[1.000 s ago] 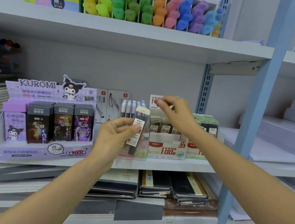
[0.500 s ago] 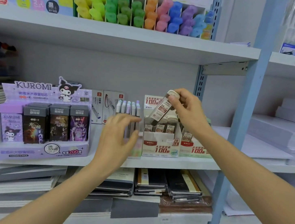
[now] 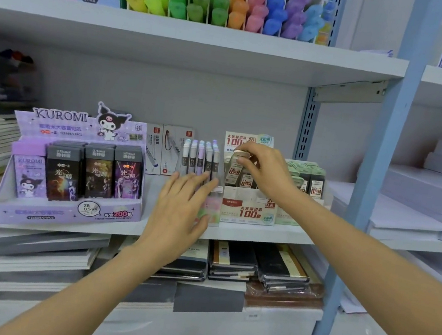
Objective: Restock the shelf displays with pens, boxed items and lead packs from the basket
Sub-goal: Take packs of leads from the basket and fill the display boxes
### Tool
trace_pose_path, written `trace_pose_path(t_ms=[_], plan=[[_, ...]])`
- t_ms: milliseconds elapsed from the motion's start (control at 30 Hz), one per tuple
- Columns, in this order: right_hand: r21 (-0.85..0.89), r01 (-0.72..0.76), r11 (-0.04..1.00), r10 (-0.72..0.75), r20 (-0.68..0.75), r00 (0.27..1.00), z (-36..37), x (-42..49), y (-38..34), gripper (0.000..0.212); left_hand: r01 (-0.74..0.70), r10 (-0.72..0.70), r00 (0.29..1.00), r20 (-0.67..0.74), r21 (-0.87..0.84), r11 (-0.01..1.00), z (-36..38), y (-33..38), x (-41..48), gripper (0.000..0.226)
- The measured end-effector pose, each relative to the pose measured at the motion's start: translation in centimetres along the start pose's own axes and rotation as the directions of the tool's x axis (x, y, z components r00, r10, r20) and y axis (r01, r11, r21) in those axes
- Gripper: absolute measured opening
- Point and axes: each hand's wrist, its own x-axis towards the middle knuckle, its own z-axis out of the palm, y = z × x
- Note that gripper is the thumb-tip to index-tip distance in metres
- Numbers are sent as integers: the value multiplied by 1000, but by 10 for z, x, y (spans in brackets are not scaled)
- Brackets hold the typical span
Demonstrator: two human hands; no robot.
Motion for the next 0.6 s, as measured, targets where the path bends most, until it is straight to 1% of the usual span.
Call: trace_pose_path(t_ms=[100,200,267,367,400,467,533,600], plan=[[-11,-4,1000,4,0,1000,5,1,0,22,-16,16,1000,2,28,999,3,-3,-1,63],[-96,52,994,-56,-33,998,11,0,4,18,-16,16,1000,-4,19,1000,4,-4,-3,63],[-128,41,991,-48,-50,998,14,-4,7,24,-19,19,1000,-4,15,1000,5,-4,-3,63],[-176,-16,984,14,-14,1000,21,-17,12,35,-24,24,1000,-3,5,1000,6,-6,-4,63],[-156,-17,988,13,-29,999,22,-22,12,38,-26,26,1000,-9,-7,1000,7,-7,-3,63],[-72,33,997,-42,-118,992,22,-31,8,35,-23,20,999,-49,-50,998,8,-6,-5,62],[-8,145,989,-143,-212,967,24,-39,-4,26,-8,-3,992,-123,-88,996,10,-5,-13,59],[72,254,965,-231,-234,944,32,-53,-20,18,18,-42,976,-214,-111,994,14,-6,-28,54]])
